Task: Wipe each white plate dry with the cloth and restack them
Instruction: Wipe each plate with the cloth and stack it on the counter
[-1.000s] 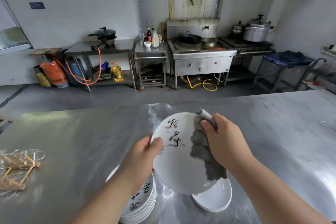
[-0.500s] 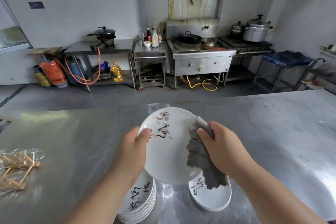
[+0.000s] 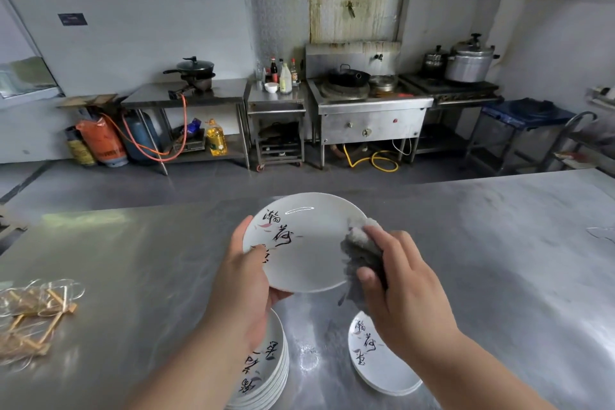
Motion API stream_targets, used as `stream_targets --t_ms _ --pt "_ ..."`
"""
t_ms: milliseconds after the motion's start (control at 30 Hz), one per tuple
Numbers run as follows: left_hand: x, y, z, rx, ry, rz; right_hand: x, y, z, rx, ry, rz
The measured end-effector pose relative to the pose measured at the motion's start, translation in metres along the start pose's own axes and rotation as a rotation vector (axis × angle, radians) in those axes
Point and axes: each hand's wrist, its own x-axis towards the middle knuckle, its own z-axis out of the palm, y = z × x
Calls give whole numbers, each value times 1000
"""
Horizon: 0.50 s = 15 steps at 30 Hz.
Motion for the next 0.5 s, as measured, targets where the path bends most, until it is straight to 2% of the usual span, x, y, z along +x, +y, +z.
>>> stream_targets --t_ms 67,167,267,333,433,500 --pt "-1 9 2 -66 -101 -79 6 0 -2 -78 113 -154" --pt "-8 27 1 -121 -249 -166 24 -2 -11 -112 268 -285" --pt "-15 36 -2 -15 -334 -179 38 -9 -18 -21 283 -347" --pt "-15 28 -5 152 -305 -129 42 -16 -21 76 264 -239" --pt "-21 11 -6 284 -274 -5 45 -19 -20 193 203 104" --pt "-29 3 -7 318 -321 100 49 -18 -18 263 143 280"
